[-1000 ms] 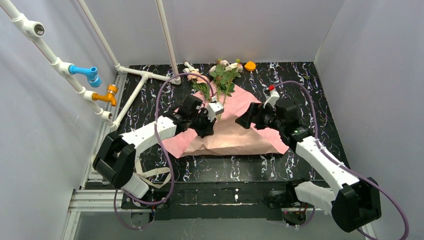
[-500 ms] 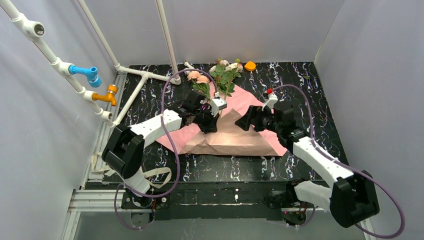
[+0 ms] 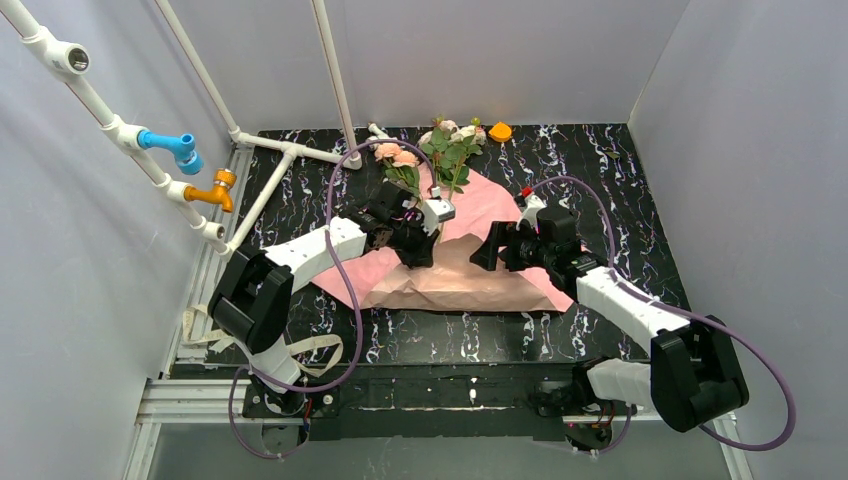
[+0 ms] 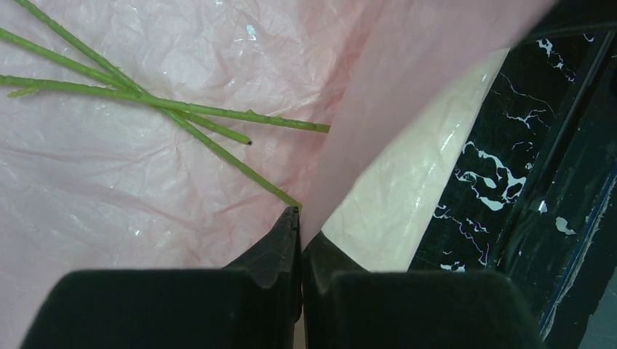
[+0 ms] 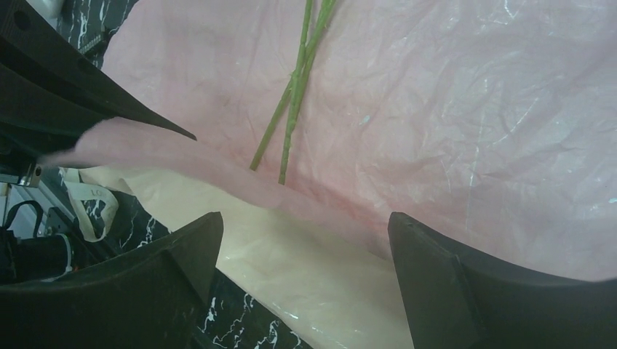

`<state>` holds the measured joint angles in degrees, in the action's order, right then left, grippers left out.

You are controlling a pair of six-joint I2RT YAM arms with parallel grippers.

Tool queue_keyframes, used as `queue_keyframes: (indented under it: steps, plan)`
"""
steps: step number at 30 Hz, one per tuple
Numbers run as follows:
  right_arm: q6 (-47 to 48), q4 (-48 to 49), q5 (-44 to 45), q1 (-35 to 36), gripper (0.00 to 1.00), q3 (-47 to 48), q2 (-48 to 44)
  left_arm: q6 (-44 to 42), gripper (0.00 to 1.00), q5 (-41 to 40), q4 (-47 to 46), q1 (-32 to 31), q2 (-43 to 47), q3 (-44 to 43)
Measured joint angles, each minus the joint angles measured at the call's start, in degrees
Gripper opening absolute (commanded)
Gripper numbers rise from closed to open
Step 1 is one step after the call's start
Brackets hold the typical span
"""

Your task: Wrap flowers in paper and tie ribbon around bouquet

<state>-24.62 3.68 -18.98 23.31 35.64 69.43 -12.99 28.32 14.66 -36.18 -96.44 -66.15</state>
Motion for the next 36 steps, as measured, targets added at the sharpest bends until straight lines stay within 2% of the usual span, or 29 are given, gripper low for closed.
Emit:
queue_keyframes:
  steps: [3, 7, 9, 10, 13, 17, 19, 20, 21, 24, 30, 32, 36]
  plan:
    - [0.9, -0.1, 0.9, 0.0, 0.82, 0.0, 0.2, -0.5, 0.01, 0.5, 0.3, 0.0, 0.0, 0.0]
    - [1.4, 0.6, 0.4, 0.0, 0.62, 0.5, 2.5, -1.4, 0.01, 1.9, 0.8, 0.0, 0.0, 0.0]
    - [1.8, 0.9, -0.6, 0.0, 0.47, 1.0, 3.8, -1.8, 0.02, 2.4, 1.3, 0.0, 0.0, -0.1]
    - [2.1, 1.0, -1.2, 0.0, 0.35, 1.3, 4.3, -2.0, 0.02, 2.7, 1.9, 0.0, 0.0, -0.3]
    - [2.6, 1.6, -2.3, 0.0, 0.02, 1.8, 4.8, -2.2, 0.13, 2.8, 2.8, 0.0, 0.0, -0.9]
    - [2.4, 2.1, -3.1, 0.0, 0.01, 2.1, 5.0, -0.4, 0.46, 2.0, 3.7, 0.0, 0.0, -1.8]
    - [2.4, 2.1, -3.3, 0.0, 0.01, 2.1, 5.2, 1.2, 0.69, 0.4, 4.0, 0.0, 0.3, -1.8]
    - [2.3, 2.1, -3.3, 0.0, 0.01, 2.1, 5.2, 2.9, 0.87, -1.1, 4.2, 0.0, 0.9, -1.5]
    - [2.3, 2.1, -3.3, 0.0, 0.01, 2.1, 5.3, 4.3, 0.97, -2.5, 4.0, 0.0, 1.9, -0.9]
    - [2.3, 2.1, -3.3, 0.0, 0.01, 2.1, 5.3, 11.0, 0.98, -9.3, 4.6, 0.0, 7.2, 1.7]
    - [2.3, 2.1, -3.5, 0.0, 0.01, 2.2, 5.7, 31.4, 0.98, -27.6, 13.7, 0.9, 22.2, 2.8]
    - [2.3, 2.1, -3.5, 0.0, 0.01, 2.2, 5.9, 38.5, 0.98, -29.6, 17.9, 3.8, 25.7, 3.7]
    - [2.2, 2.1, -3.7, 0.0, 0.01, 2.3, 6.3, 50.3, 0.98, -27.5, 24.4, 15.1, 27.6, 10.1]
